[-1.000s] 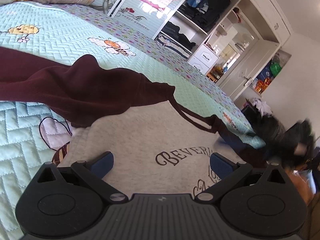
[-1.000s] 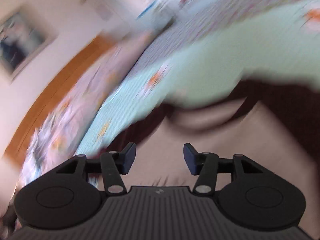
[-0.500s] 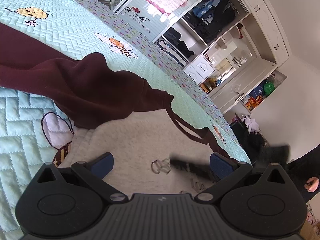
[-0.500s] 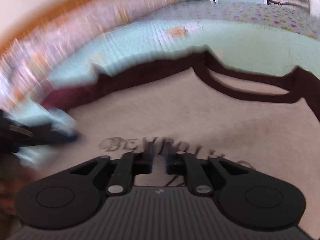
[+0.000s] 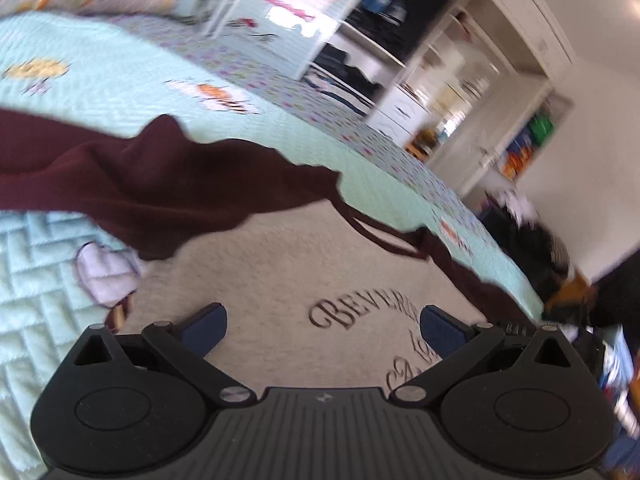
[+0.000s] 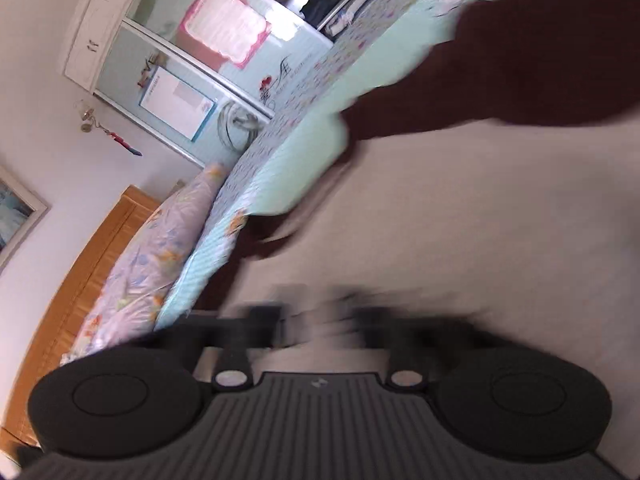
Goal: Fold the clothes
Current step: 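Grasp the opposite maroon sleeve side with both grippers and lift it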
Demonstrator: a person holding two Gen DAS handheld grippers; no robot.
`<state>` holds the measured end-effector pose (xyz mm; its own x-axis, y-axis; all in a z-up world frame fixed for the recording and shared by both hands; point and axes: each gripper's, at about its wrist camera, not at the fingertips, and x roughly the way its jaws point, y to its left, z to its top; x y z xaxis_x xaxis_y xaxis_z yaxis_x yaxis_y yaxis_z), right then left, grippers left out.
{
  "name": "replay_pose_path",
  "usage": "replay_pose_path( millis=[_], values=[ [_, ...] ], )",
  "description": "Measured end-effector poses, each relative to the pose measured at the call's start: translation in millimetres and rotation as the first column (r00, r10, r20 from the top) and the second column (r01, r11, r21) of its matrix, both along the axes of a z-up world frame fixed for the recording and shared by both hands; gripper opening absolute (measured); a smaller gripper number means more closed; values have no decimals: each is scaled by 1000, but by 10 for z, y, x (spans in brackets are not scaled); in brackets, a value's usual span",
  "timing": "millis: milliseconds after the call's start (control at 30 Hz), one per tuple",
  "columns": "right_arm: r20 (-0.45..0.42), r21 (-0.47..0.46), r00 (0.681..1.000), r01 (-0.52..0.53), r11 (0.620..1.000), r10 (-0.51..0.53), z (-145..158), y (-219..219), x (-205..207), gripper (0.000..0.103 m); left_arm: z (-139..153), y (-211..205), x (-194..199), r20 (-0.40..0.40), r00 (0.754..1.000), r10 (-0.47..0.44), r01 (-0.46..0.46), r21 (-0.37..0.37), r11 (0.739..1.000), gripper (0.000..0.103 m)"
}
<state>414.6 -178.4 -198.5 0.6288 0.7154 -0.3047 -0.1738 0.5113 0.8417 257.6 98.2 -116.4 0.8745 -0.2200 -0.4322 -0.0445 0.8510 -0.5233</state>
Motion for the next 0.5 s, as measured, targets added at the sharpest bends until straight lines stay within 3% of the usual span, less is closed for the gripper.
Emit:
replay_pose_path(
  millis=[33,100,200,233,333,367,400,433,467,500],
  values=[
    [14,55,1000,-19,998,18,-23,-53,15,6,49,-21,-29,18,1000,-9,9,13,1000,102],
    [49,83,996,-73,994,69,-33,-73,40,7,215,-67,-109,94,995,-22,21,16,1000,102],
    [65,136,994,-98,986,90,-43,-130,52,15,423,-189,-33,180,975,-130,130,14,991,102],
    [66,147,993,-102,984,93,-46,-152,58,17,435,-240,116,152,974,-167,165,31,986,102],
    [70,166,991,-122,978,112,-37,-185,74,22,177,-240,832,-69,972,-225,228,45,973,102],
    [69,174,991,-126,977,115,-44,-191,67,23,23,-146,1039,-146,970,-193,202,51,978,88],
    [68,181,991,-129,975,119,-50,-197,59,23,-84,12,1183,-197,970,-140,152,46,987,45],
    [67,186,990,-132,974,121,-47,-196,44,23,-125,254,1242,-214,975,-61,68,26,997,14],
    [66,190,990,-133,973,123,-32,-187,21,23,-169,510,1267,-225,974,6,-10,-19,1000,3],
    [65,191,990,-135,972,124,-25,-180,8,24,-204,751,1232,-226,973,49,-71,-91,993,3]
  ],
)
